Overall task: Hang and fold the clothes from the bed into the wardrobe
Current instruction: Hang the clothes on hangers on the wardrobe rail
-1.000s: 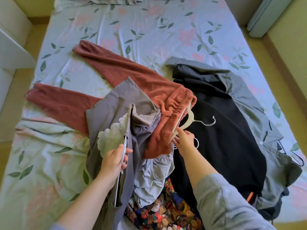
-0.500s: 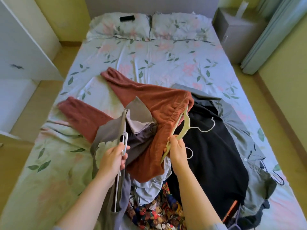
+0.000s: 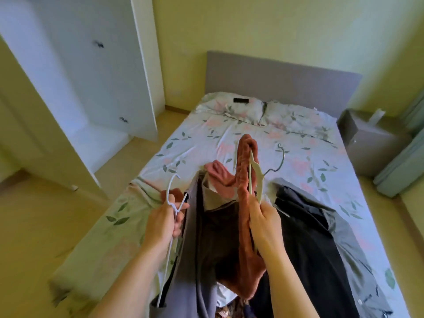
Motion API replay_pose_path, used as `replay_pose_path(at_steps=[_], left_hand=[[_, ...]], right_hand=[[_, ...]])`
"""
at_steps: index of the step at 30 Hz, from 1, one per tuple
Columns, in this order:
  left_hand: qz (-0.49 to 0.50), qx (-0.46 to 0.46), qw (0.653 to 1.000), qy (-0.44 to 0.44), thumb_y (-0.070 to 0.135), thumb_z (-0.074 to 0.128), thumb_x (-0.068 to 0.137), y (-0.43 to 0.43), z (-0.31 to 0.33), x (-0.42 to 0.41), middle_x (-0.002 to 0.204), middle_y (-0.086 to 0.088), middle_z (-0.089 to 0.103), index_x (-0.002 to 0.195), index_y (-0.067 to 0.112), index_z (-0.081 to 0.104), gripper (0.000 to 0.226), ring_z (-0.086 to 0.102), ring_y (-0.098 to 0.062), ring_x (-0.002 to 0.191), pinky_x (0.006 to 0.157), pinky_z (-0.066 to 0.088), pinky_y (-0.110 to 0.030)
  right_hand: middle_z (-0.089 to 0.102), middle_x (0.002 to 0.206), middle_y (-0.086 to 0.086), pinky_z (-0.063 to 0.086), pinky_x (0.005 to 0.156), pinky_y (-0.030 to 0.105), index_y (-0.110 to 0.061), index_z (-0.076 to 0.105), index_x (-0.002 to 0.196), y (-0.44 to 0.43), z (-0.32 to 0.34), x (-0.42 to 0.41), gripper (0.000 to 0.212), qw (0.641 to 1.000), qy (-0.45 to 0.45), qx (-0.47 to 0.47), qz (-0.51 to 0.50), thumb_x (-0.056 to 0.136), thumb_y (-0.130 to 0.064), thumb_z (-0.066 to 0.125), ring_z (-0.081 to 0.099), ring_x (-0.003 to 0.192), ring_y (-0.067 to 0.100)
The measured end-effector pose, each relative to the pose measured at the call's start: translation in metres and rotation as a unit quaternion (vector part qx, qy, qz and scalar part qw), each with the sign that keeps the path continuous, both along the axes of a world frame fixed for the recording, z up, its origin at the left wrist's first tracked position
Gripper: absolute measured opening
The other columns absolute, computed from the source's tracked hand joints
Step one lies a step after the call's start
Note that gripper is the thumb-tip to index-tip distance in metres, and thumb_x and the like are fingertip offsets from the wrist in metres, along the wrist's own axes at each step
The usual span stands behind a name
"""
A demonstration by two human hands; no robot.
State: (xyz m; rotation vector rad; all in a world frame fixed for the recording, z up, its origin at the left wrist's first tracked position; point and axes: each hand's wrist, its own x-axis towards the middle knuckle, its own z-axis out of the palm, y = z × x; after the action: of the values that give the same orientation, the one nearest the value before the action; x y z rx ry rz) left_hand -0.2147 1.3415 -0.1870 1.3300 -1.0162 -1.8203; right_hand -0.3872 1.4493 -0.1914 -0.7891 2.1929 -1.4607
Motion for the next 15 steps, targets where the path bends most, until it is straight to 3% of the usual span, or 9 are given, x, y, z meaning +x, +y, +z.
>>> replay_pose_path(at_steps=[3, 6, 9, 12, 15], left_hand=[[0.058, -0.040, 0.998, 0.005, 0.017, 0.035, 0.101, -0.008, 0.023, 0.042, 0.040, 0.008, 0.037, 0.089, 0.002, 0.065, 0.035, 0.022, -0.004, 0.029, 0.033, 0.014, -0.013], [0.098, -0.080, 0.992, 0.014, 0.020, 0.037, 0.101, -0.022, 0.045, 0.093, 0.042, 0.008, 0.038, 0.088, 0.005, 0.067, 0.036, 0.023, -0.005, 0.031, 0.034, 0.014, -0.014], [0.124, -0.114, 0.985, 0.027, 0.026, 0.037, 0.103, -0.039, 0.065, 0.155, 0.046, 0.008, 0.038, 0.090, 0.007, 0.069, 0.039, 0.023, -0.005, 0.033, 0.034, 0.014, -0.017], [0.159, -0.145, 0.976, 0.040, 0.029, 0.035, 0.104, -0.054, 0.081, 0.225, 0.046, 0.010, 0.037, 0.092, 0.008, 0.068, 0.041, 0.022, -0.003, 0.034, 0.033, 0.015, -0.017], [0.198, -0.152, 0.968, 0.036, 0.029, 0.036, 0.103, -0.062, 0.090, 0.281, 0.046, 0.009, 0.036, 0.093, 0.008, 0.067, 0.040, 0.022, -0.003, 0.033, 0.033, 0.015, -0.015]], right_hand=[[0.041, 0.041, -0.010, 0.032, 0.047, 0.024, -0.017, 0.040, 0.058, -0.023, 0.031, 0.035, 0.047, 0.998, 0.055, -0.008, 0.042, 0.099, -0.041, 0.046, 0.039, 0.043, 0.007], [0.041, 0.047, -0.004, 0.032, 0.045, 0.024, -0.012, 0.043, 0.058, -0.048, 0.060, 0.079, 0.052, 0.993, 0.083, -0.030, 0.083, 0.097, -0.046, 0.046, 0.041, 0.044, 0.013], [0.032, 0.044, -0.009, 0.027, 0.039, 0.018, -0.017, 0.035, 0.055, -0.072, 0.085, 0.131, 0.051, 0.985, 0.093, -0.083, 0.116, 0.097, -0.043, 0.049, 0.031, 0.040, 0.007], [0.036, 0.049, -0.002, 0.028, 0.041, 0.021, -0.014, 0.040, 0.059, -0.097, 0.102, 0.189, 0.048, 0.978, 0.085, -0.108, 0.159, 0.097, -0.041, 0.049, 0.034, 0.043, 0.010], [0.037, 0.044, -0.007, 0.032, 0.039, 0.019, -0.017, 0.040, 0.056, -0.119, 0.113, 0.240, 0.050, 0.974, 0.069, -0.116, 0.182, 0.097, -0.043, 0.049, 0.037, 0.039, 0.007]])
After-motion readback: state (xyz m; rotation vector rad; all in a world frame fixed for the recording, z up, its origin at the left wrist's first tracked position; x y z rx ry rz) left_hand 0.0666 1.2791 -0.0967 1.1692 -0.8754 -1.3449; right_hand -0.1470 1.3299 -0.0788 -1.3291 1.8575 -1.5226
